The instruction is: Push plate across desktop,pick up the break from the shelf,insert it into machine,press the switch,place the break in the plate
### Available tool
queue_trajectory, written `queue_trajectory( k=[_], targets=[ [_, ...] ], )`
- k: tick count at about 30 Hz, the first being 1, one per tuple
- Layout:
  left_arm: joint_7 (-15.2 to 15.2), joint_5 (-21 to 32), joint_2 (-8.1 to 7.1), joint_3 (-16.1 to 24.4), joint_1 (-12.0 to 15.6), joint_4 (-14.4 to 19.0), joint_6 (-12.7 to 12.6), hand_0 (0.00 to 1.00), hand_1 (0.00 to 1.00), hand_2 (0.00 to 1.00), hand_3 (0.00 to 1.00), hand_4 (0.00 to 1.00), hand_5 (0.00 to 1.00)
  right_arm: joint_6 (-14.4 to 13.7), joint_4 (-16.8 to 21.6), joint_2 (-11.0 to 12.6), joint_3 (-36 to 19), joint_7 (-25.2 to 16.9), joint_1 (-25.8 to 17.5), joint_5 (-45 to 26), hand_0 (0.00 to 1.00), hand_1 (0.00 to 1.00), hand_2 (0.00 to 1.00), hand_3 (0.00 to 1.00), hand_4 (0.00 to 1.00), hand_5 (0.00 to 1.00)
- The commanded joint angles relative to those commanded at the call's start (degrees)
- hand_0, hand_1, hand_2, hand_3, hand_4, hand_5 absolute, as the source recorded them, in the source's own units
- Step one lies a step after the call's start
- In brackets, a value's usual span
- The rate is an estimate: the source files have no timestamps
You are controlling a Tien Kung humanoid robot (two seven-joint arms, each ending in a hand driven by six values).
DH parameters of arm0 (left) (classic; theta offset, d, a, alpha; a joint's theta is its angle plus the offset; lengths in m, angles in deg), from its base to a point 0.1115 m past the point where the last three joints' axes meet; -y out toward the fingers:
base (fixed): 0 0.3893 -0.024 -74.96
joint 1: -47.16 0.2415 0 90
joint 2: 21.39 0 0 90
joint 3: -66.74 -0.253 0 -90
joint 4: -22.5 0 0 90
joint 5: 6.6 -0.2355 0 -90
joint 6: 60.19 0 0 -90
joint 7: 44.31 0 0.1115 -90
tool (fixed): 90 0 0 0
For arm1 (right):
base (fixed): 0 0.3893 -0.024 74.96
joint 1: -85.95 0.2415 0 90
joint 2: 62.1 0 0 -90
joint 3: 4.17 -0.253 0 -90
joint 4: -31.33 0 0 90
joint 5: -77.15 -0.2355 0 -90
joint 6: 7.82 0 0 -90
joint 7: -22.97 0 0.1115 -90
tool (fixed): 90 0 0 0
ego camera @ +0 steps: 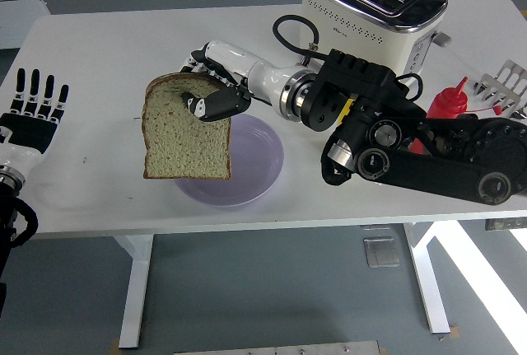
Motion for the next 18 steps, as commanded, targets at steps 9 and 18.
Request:
queue_trajectory(
  k=[9, 18],
  targets=[
    [0.0, 0.3, 0.07, 0.3, -0.1, -1.2, 0.2, 0.784, 0.720, 0.680, 0.711, 0.627, 0.998, -0.9, -4.9, -1.9, 2.6, -1.9, -0.1, 1.0, 0.359, 0.448, 0.449, 0.372, 0.273, 0.002],
    [-0.1, 0.4, 0.12, 0.6, -0.2, -1.6, 0.7, 0.785, 0.720, 0.680, 0.711, 0.629, 0.998, -1.3, -6.4, -2.3, 3.0, -2.5, -1.0, 1.0, 0.360, 0.447, 0.450, 0.373, 0.274, 0.002]
  ],
)
